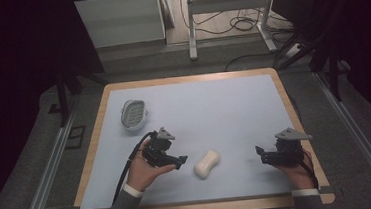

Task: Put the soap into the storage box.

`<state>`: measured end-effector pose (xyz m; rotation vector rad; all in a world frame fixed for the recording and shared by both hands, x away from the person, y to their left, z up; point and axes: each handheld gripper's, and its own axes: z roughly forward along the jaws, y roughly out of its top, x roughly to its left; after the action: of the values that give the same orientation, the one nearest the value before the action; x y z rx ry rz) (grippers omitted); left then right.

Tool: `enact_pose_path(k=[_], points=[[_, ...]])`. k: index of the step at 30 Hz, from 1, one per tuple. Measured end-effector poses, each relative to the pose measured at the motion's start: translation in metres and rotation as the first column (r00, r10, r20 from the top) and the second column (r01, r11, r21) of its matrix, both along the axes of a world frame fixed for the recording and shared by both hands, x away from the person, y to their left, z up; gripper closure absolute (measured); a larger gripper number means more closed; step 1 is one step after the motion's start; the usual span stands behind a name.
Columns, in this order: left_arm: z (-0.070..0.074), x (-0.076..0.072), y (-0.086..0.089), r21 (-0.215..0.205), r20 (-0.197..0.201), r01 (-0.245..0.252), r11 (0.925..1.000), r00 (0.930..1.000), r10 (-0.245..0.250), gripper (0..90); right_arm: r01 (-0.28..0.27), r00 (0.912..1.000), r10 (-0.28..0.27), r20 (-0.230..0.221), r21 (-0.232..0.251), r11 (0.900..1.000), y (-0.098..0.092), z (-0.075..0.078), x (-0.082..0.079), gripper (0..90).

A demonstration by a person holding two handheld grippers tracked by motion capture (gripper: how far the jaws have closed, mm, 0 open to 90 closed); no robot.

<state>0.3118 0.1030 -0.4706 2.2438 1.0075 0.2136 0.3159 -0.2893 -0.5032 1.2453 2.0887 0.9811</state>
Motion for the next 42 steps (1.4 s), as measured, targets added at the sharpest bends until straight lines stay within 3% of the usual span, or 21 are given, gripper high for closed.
enact_pose_path(k=[11, 29, 42], points=[[-0.001, 0.0, -0.026, 0.016, -0.014, 0.065, 0.9978, 0.9978, -0.065, 23.6, 0.005, 1.0, -0.005, -0.004, 0.002, 1.0, -0.002, -0.001, 0.0, 8.5], [-0.004, 0.001, -0.063, 0.043, -0.022, 0.118, 0.992, 0.9928, -0.117, 23.6, 0.01, 0.9999, -0.01, -0.012, 0.0, 1.0, -0.003, -0.002, 0.001, 8.5], [-0.019, 0.007, -0.085, 0.083, -0.074, 0.13, 0.988, 0.9895, -0.124, 24.9, 0.012, 0.9997, -0.012, -0.02, -0.006, 1.0, -0.002, -0.005, 0.003, 8.5]])
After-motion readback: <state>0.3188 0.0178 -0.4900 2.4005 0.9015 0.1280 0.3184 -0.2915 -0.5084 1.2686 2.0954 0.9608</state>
